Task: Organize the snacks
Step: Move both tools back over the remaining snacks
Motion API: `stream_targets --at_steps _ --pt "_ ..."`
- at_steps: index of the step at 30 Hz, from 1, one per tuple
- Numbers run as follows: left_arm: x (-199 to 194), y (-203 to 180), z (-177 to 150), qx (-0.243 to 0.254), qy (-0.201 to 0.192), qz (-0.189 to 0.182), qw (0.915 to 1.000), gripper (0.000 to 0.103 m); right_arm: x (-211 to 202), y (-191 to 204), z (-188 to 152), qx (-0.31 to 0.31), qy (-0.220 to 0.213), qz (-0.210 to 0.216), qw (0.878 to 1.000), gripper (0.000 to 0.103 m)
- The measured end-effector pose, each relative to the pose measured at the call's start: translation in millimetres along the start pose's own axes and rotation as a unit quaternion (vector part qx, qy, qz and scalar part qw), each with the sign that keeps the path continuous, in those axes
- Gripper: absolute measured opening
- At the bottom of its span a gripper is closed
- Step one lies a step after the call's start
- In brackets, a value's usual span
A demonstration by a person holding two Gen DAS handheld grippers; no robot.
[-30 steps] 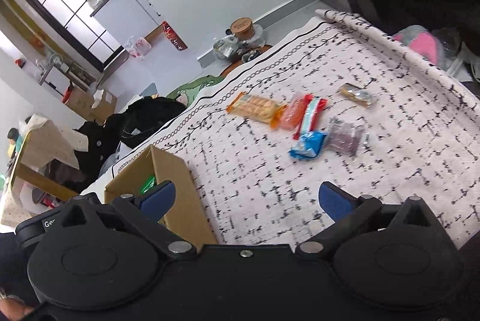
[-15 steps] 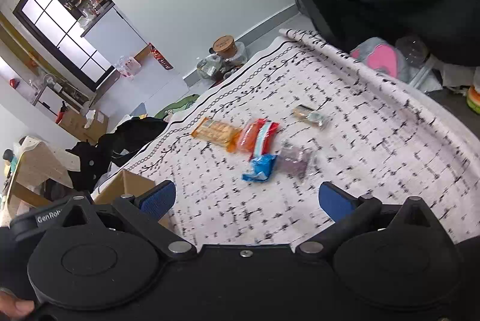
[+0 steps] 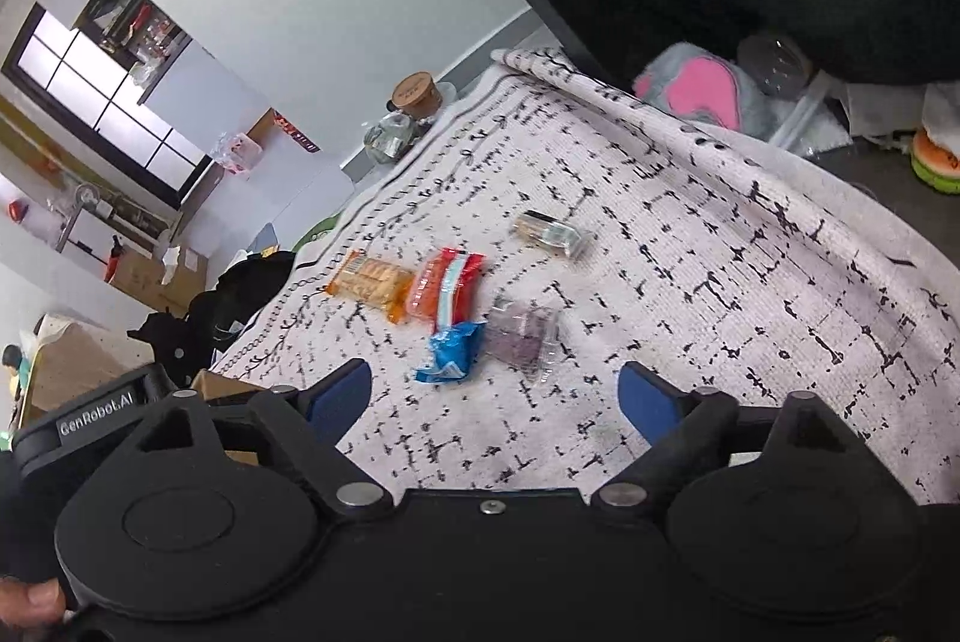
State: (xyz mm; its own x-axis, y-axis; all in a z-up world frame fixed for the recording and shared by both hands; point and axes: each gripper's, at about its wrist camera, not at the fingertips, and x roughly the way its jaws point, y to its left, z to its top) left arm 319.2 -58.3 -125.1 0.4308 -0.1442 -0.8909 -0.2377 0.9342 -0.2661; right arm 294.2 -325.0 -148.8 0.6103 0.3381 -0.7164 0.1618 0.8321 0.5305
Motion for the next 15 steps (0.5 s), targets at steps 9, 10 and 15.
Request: stream_targets --at_steps 9,10,15 --pt "33 -20 3 0.010 0.017 -0.004 0.9998 0.100 19 -21 3 0.029 0.011 -0.004 1.000 0.076" --pt "36 -22 3 0.011 0.017 -0.005 0.9998 0.100 22 -23 4 0.032 0.015 -0.006 0.999 0.073" --pt "54 -32 5 0.018 0.021 0.000 0.9996 0.100 39 -30 7 0.051 0.022 -0.005 0.998 0.068"
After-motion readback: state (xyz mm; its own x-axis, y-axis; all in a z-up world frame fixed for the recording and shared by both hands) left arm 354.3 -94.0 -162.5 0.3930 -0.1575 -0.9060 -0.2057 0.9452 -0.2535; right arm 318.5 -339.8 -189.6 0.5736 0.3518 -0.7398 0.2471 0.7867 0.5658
